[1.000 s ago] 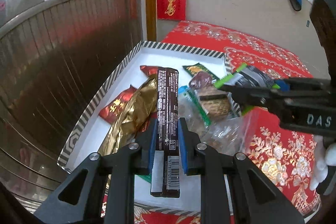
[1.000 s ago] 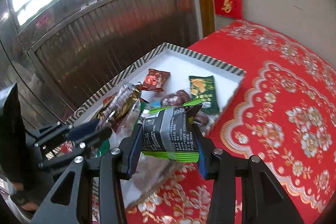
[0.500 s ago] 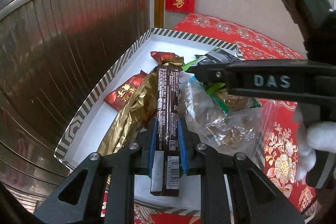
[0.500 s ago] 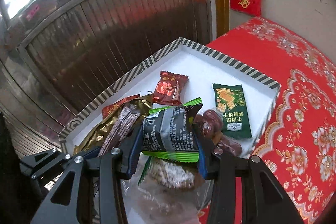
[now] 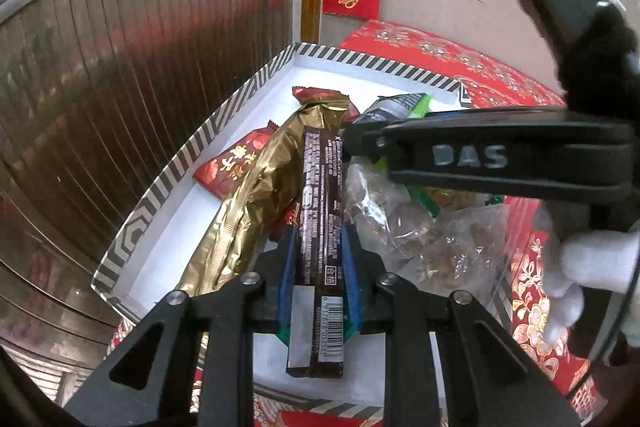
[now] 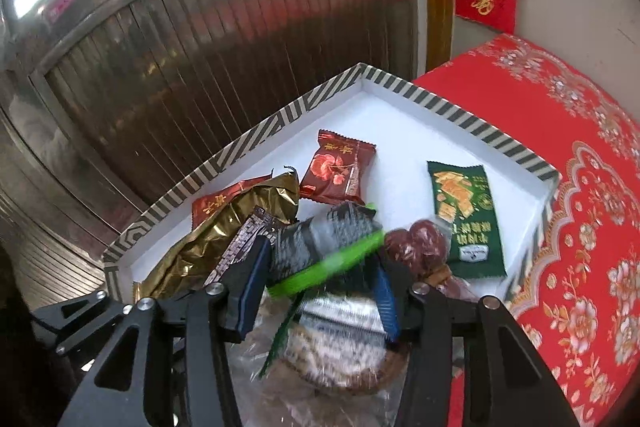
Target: Organize snacks
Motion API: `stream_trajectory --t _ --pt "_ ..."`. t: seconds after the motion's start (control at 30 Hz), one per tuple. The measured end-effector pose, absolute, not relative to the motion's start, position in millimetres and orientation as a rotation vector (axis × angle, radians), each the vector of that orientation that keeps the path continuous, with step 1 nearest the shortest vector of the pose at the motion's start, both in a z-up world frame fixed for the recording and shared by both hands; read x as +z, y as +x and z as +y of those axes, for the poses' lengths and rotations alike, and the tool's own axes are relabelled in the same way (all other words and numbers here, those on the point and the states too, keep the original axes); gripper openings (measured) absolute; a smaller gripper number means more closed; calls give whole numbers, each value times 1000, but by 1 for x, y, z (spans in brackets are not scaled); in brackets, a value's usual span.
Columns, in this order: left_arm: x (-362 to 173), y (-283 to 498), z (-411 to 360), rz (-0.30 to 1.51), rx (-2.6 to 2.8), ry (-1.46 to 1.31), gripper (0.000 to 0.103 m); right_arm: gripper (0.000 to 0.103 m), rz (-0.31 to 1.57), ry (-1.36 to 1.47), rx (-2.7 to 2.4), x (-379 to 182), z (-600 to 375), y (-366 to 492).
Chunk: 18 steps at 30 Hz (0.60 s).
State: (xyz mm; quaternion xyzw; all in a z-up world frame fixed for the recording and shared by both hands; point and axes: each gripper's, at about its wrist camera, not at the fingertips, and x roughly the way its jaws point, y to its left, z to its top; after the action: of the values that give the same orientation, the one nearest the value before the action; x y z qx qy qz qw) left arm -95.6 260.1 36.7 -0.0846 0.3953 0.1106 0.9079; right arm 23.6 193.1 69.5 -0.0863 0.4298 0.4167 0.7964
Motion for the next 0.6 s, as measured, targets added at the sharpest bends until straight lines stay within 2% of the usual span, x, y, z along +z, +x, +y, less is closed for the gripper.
stream_trajectory --t 0.1,0.17,0.33,0.4,0.47,0.6 --pt "35 -95 258 821 249 -162 27 64 900 -159 888 75 181 18" --pt "33 -95 257 823 266 -159 33 64 887 -151 874 79 171 15" --pt "37 -104 258 782 322 -180 62 66 824 -105 847 89 140 -2" --pt "42 -108 255 752 322 -199 72 76 778 -90 812 93 126 -11" --pt "46 -113 252 725 332 -200 80 80 731 -94 763 95 113 -21" --pt "58 -126 241 663 397 -160 84 80 686 -79 699 92 88 -37"
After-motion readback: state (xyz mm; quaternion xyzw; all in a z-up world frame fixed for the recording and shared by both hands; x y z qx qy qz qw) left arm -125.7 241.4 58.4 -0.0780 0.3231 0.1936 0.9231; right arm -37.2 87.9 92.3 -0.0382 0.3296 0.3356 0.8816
